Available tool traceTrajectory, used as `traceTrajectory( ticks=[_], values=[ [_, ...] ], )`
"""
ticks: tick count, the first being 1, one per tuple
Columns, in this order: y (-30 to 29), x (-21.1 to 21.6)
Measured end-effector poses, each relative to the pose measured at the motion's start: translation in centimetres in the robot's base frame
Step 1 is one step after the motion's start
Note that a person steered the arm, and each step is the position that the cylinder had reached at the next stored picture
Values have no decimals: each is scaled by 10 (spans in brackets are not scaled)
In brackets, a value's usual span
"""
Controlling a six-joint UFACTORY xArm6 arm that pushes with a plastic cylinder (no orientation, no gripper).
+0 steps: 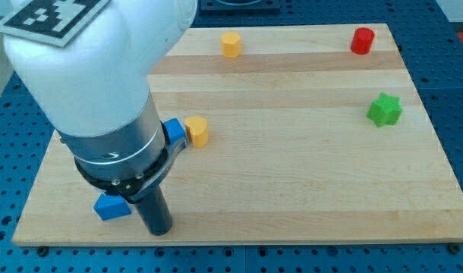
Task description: Drag blue triangle towards left
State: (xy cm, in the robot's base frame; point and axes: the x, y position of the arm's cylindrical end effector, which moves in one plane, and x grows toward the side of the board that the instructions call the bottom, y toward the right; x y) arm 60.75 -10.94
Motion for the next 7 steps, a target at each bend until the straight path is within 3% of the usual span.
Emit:
traceTrajectory(
  ticks=[7],
  values=[
    [-45, -13]
  ],
)
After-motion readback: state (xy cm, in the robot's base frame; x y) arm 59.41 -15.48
